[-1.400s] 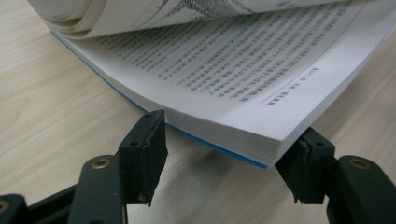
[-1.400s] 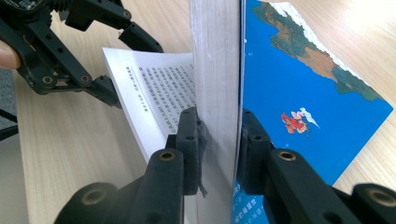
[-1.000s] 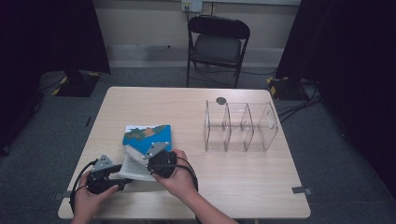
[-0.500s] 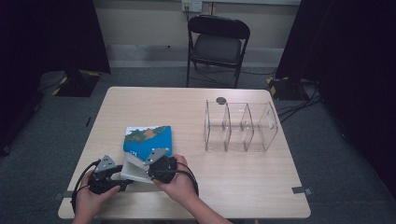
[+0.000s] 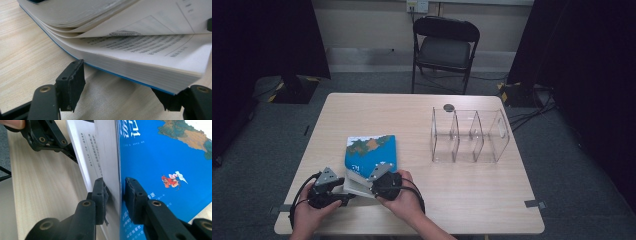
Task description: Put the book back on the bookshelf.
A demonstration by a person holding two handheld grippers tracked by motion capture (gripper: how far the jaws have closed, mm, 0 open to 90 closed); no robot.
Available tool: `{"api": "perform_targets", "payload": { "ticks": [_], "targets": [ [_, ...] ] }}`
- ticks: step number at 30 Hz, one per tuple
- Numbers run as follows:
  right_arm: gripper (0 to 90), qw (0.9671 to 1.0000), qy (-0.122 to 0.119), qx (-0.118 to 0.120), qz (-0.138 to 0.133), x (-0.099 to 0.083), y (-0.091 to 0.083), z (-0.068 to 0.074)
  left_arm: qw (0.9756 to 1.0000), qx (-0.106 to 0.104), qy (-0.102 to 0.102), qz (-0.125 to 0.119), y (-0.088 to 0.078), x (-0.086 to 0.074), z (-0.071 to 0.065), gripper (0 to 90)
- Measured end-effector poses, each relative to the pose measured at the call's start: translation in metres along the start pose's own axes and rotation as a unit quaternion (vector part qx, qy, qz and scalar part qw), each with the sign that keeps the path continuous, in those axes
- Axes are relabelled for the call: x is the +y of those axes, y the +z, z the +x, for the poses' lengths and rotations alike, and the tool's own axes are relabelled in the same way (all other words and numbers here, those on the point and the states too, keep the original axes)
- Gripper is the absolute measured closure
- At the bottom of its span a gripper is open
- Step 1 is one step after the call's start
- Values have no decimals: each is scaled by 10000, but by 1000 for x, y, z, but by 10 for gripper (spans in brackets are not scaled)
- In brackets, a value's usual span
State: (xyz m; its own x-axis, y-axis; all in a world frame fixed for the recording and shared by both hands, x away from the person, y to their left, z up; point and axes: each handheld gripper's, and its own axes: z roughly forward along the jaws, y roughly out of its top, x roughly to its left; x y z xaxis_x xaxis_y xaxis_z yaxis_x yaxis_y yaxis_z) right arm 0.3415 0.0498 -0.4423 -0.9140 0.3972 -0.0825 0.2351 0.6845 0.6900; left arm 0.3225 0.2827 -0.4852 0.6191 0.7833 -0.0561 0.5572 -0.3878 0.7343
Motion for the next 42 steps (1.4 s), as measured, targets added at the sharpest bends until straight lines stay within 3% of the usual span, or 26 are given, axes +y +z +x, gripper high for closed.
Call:
{"api": "perform_targets", "payload": {
  "ticks": [3,22,32,34,36,40,41,42],
  "targets": [
    [706,10000,52,23,-41,-3,1,0,9999,-1,1,-105,-2,1,-1,299],
    [688,9999,87,110,-63,-5,3,0,9999,15,29,-106,-2,2,-1,299],
    [607,9998,-39,187,-79,-8,7,4,10000,4,89,9,-1,0,-1,300],
    [540,9994,54,308,-120,-10,7,3,10000,13,81,54,0,-1,-1,300],
    [536,9985,309,420,-190,-12,9,1,10000,-2,58,26,0,-2,0,302],
    [526,9985,241,441,-217,-13,8,1,10000,18,44,10,0,-1,-1,303],
    [445,9989,201,387,-199,-14,10,1,10000,22,58,21,0,-1,-1,304],
    [423,9990,150,370,-210,-15,11,1,10000,27,87,32,0,-1,-1,304]
  ]
}}
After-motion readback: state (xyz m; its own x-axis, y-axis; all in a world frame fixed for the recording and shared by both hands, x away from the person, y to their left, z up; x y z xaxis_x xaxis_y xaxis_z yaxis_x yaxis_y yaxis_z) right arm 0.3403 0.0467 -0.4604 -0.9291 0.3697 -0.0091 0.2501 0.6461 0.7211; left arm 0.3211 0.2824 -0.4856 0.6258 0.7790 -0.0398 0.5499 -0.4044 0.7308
